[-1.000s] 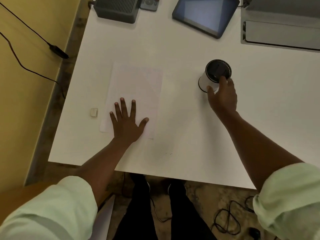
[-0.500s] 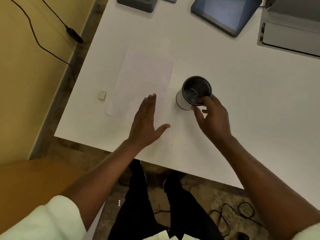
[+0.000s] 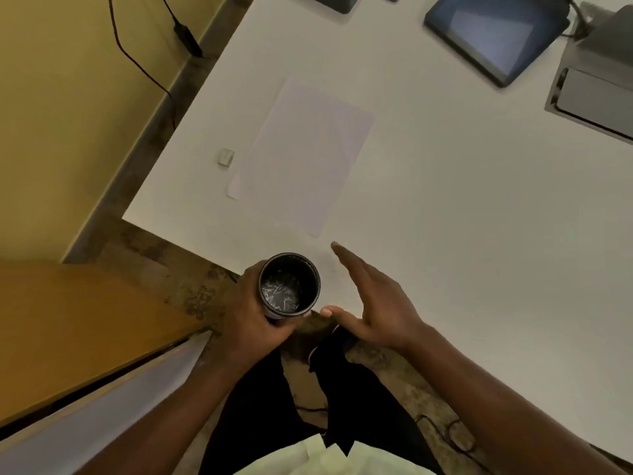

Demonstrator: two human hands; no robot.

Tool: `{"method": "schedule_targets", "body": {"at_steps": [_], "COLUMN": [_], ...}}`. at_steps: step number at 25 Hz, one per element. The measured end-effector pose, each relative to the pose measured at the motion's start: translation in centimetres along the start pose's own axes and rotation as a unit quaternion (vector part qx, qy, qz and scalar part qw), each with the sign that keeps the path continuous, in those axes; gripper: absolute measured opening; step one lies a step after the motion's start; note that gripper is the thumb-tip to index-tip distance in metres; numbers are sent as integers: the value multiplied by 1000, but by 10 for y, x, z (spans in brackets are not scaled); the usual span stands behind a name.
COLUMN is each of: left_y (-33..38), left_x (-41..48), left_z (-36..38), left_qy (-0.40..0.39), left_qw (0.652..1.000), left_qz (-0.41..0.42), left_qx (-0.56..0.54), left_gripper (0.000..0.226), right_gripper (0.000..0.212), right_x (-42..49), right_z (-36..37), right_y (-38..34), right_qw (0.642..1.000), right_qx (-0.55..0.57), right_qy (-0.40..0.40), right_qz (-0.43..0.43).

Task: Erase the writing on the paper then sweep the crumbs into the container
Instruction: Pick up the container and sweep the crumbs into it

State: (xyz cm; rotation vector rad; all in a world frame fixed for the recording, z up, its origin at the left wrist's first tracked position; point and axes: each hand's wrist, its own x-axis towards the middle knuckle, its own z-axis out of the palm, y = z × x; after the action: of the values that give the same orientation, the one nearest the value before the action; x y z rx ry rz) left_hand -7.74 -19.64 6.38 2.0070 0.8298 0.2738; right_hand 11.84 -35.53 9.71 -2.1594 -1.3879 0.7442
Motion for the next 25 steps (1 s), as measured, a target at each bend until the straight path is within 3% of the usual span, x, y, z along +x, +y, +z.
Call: {"method": "schedule_targets", "body": {"at_steps": [4, 7, 14, 21, 25], "left_y": [-23, -45, -91, -117, -106], "left_x": [-47, -65, -70, -54, -42], "left_z": [-6, -1, 25, 65, 74], "left_qy": [0, 4, -88, -94, -74], "left_qw": [1000, 998, 981, 971, 965], "left_qz": [-12, -51, -142, -217, -251], "left_qx": [-2, 29, 100, 32, 6], "left_gripper": [98, 91, 87, 97, 100], "right_gripper": [95, 98, 99, 94, 95], "right_x": [-3, -4, -3, -1, 16], "right_z": [29, 47, 74, 87, 75], "right_y": [39, 46, 30, 19, 35], "right_qw": [981, 963, 966, 962, 973], "right_qx": [-167, -226, -228, -220, -214], "right_qy": [-54, -97, -108, -148, -80], "right_qz": [82, 108, 63, -62, 25]}}
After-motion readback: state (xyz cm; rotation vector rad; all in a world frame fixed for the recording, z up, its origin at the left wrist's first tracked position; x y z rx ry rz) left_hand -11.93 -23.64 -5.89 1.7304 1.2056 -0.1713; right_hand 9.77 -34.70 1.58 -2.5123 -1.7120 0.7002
